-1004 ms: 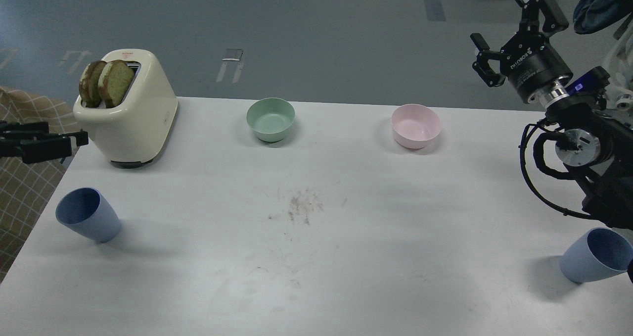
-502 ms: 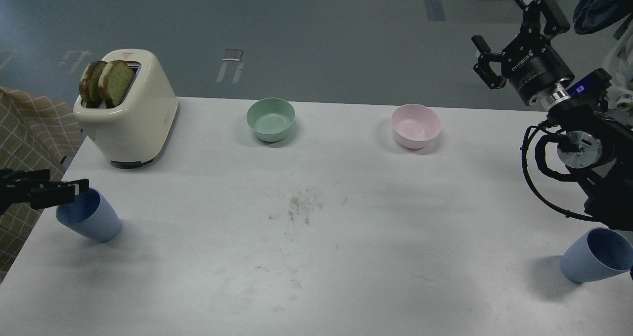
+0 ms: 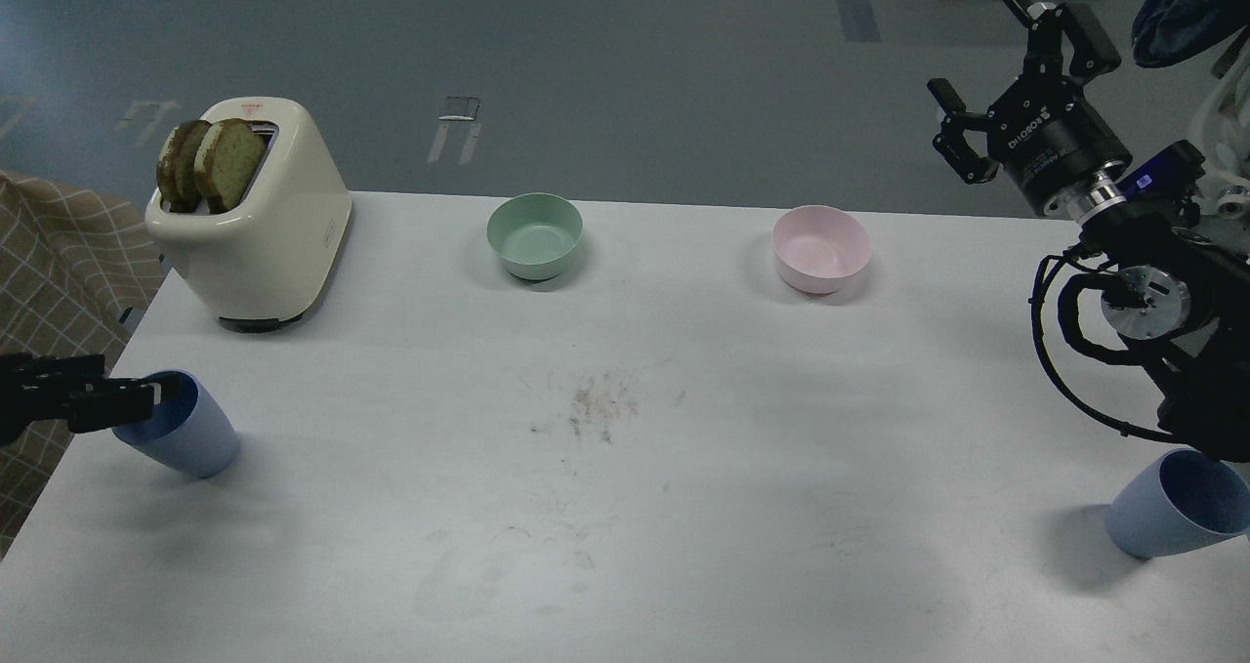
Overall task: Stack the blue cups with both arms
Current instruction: 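Grasp the blue cup with the left gripper and lift it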
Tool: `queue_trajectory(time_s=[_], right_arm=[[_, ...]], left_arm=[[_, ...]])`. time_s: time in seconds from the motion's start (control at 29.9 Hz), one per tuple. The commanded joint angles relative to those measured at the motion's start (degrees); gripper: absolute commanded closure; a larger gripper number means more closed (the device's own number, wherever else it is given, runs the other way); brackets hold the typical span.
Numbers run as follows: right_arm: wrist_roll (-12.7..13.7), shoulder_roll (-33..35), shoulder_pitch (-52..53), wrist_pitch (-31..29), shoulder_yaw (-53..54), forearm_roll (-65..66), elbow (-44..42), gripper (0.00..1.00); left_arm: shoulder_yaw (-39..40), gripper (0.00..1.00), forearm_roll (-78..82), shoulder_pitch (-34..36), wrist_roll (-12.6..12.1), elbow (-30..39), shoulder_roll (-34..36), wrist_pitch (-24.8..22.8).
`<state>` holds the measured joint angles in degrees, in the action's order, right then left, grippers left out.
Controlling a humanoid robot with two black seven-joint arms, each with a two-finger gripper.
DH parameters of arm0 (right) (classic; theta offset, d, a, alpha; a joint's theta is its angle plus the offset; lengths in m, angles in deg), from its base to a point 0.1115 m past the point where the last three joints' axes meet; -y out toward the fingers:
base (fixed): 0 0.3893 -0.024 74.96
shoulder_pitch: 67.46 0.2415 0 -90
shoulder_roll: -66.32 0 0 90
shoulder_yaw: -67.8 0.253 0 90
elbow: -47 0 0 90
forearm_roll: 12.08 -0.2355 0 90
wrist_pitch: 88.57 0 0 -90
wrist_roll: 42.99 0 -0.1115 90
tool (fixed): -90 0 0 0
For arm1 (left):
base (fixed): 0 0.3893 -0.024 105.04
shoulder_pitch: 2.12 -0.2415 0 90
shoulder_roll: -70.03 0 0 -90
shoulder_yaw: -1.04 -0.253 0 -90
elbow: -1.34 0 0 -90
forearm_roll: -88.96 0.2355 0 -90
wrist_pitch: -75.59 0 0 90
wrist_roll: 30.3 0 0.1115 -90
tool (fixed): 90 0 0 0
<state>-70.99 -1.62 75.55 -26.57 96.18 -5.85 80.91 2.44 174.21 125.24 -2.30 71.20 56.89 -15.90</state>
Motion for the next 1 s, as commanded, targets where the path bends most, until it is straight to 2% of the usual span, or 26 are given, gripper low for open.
queue_trajectory(time_s=[0.0, 0.07, 0.1, 0.13, 0.17, 0.2, 0.23, 0.27, 0.33, 0.4, 0.47, 0.5, 0.54, 0.97], right_arm=[[0.0, 0.18, -0.27, 0.0, 0.01, 0.01, 0.19, 0.0], [0.0, 0.18, -0.62, 0.0, 0.01, 0.01, 0.45, 0.0], [0.0, 0.35, -0.63, 0.0, 0.01, 0.01, 0.72, 0.0], [0.0, 0.36, -0.63, 0.0, 0.01, 0.01, 0.72, 0.0], [0.0, 0.53, -0.63, 0.0, 0.01, 0.01, 0.81, 0.0], [0.0, 0.53, -0.63, 0.0, 0.01, 0.01, 0.81, 0.0], [0.0, 0.71, -0.63, 0.0, 0.01, 0.01, 0.81, 0.0], [0.0, 0.71, -0.63, 0.0, 0.01, 0.01, 0.81, 0.0], [0.0, 0.71, -0.71, 0.0, 0.01, 0.01, 0.9, 0.0], [0.0, 0.71, -0.89, 0.0, 0.01, 0.01, 0.9, 0.0], [0.0, 0.71, -0.98, 0.0, 0.01, 0.01, 0.9, 0.0], [0.0, 0.71, -0.98, 0.0, 0.01, 0.01, 0.9, 0.0], [0.0, 0.71, -1.06, 0.0, 0.01, 0.01, 0.9, 0.0], [0.0, 1.41, -0.45, 0.0, 0.09, 0.01, 0.98, 0.0]], left_arm=[[-0.08, 0.09, 0.0, -0.71, 0.0, -0.61, -0.4, 0.87], [-0.25, 0.16, 0.0, -0.71, 0.0, -0.61, -0.4, 0.87], [-0.26, 0.24, 0.0, -0.8, 0.0, -0.61, -0.4, 0.87], [-0.26, 0.24, 0.0, -0.8, 0.0, -0.61, -0.4, 0.87], [-0.26, 0.31, 0.0, -1.15, 0.0, -0.61, -0.4, 0.96], [-0.17, 0.33, 0.0, -1.24, 0.0, -0.61, -0.31, 0.96], [-0.26, 0.41, 0.0, -1.41, 0.0, -0.61, -0.31, 0.96], [-0.26, 0.54, 0.0, -1.5, 0.0, -0.69, -0.4, 0.96], [-0.26, 0.69, 0.0, -1.5, 0.0, -0.7, -0.48, 0.96], [-0.26, 0.75, 0.0, -1.5, 0.0, -0.7, -0.57, 0.96], [-0.26, 0.88, 0.0, -1.5, 0.0, -0.96, -0.66, 0.96], [-0.26, 0.91, 0.0, -1.5, 0.0, -1.05, -0.66, 0.96], [-0.26, 1.0, -0.08, -1.5, 0.0, -1.13, -0.66, 0.96], [0.8, 1.0, -0.17, -0.54, 0.0, -0.79, 0.39, 1.22]])
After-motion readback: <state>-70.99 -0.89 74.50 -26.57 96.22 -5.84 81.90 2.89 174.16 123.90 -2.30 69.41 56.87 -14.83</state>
